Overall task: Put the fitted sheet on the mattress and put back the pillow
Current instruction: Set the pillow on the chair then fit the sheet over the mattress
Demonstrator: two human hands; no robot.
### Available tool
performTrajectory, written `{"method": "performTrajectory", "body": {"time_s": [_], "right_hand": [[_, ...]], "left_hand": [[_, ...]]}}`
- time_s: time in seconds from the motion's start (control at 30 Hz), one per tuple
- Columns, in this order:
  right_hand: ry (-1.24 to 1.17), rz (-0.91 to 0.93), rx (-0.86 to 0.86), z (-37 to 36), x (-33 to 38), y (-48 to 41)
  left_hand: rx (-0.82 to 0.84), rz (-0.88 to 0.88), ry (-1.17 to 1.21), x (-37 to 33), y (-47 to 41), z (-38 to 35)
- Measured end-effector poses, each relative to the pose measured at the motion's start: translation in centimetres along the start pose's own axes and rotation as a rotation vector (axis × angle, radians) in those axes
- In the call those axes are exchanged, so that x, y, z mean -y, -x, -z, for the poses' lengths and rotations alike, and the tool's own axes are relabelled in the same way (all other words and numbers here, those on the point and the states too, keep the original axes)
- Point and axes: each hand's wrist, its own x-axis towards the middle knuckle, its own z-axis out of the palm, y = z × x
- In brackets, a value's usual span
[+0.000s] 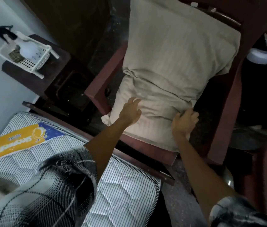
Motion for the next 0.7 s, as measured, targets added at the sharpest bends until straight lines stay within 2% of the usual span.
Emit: {"method": "performTrajectory", "body": {"time_s": [0.07,0.13,0.2,0.27,0.3,0.37,0.4,0.47,0.5,0.57,0.6,0.67,0.7], "right_hand": [[0.069,0.175,0.037,-0.8,1.0,3.4],[0.009,0.278,0.075,-1.6,1.4,6.4],[-0.030,0.340,0.220,-2.2,1.8,8.8],[0.042,0.527,0.403,-2.6,3.4,14.1],[0.078,0.538,0.465,-2.6,3.3,14.4],[0.082,0.682,0.609,-2.6,4.5,19.6],[0.089,0.669,0.670,-2.8,4.4,19.5],[0.131,0.811,0.843,-2.8,5.2,25.2],[0.173,0.788,0.903,-2.7,5.1,25.0],[0.256,0.886,1.014,-2.2,5.2,31.6],[0.277,0.845,1.039,-2.1,5.2,31.3],[0.324,0.918,1.113,-1.7,4.7,38.9],[0.333,0.908,1.114,-1.7,4.7,38.8]], "left_hand": [[0.020,0.076,0.043,1.8,3.0,0.4],[0.127,0.129,0.076,3.6,5.7,0.3],[0.193,0.196,0.063,5.5,8.3,0.2],[0.135,0.311,0.054,9.7,14.1,1.9],[0.124,0.308,0.033,10.0,14.5,1.8],[0.009,0.401,0.099,13.3,21.1,3.5],[-0.017,0.395,0.118,13.4,21.4,3.7],[-0.098,0.505,0.204,16.2,28.9,4.7],[-0.092,0.493,0.196,16.3,28.9,4.7],[-0.138,0.609,0.282,19.1,36.8,4.9],[-0.123,0.602,0.277,19.1,36.8,4.8],[-0.157,0.648,0.342,21.8,45.5,4.3],[-0.159,0.655,0.347,21.8,45.6,4.1]]}}
